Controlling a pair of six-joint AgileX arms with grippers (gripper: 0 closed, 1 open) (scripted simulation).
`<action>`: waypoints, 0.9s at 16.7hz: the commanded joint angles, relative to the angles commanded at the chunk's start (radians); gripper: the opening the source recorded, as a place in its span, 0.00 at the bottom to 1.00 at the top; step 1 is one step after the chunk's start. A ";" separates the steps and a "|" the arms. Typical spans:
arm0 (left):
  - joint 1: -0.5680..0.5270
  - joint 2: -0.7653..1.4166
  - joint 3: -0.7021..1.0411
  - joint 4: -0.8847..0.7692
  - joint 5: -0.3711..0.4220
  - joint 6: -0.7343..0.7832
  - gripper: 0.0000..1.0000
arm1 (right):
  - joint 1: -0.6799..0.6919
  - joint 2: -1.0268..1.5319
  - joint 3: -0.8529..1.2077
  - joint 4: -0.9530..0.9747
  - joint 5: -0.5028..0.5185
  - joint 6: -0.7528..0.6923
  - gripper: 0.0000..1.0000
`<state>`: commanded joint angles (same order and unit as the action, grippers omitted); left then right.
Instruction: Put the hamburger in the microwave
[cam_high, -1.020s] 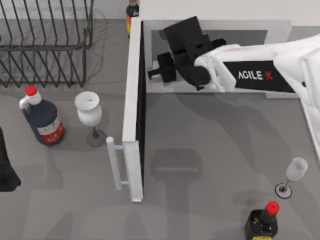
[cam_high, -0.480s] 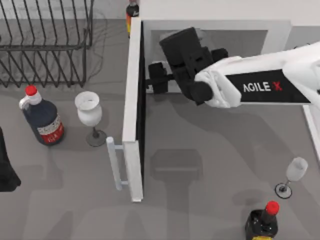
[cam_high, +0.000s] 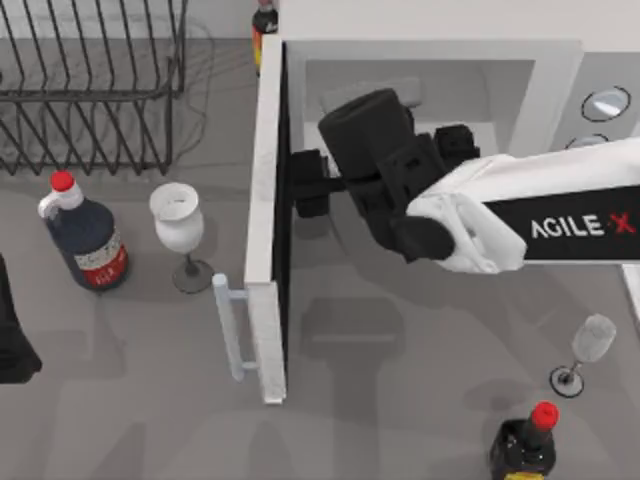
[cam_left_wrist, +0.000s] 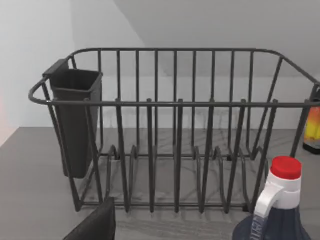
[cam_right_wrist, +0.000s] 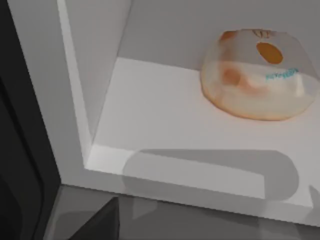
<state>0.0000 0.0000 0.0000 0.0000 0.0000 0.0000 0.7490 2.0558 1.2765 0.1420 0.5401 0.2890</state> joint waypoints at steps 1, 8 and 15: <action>0.000 0.000 0.000 0.000 0.000 0.000 1.00 | 0.015 -0.020 -0.041 0.010 0.011 0.012 1.00; 0.000 0.000 0.000 0.000 0.000 0.000 1.00 | 0.101 -0.090 -0.274 0.049 0.062 0.078 1.00; 0.000 0.000 0.000 0.000 0.000 0.000 1.00 | 0.114 -0.069 -0.322 0.044 0.065 0.089 1.00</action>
<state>0.0000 0.0000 0.0000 0.0000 0.0000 0.0000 0.8635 1.9863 0.9542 0.1860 0.6047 0.3776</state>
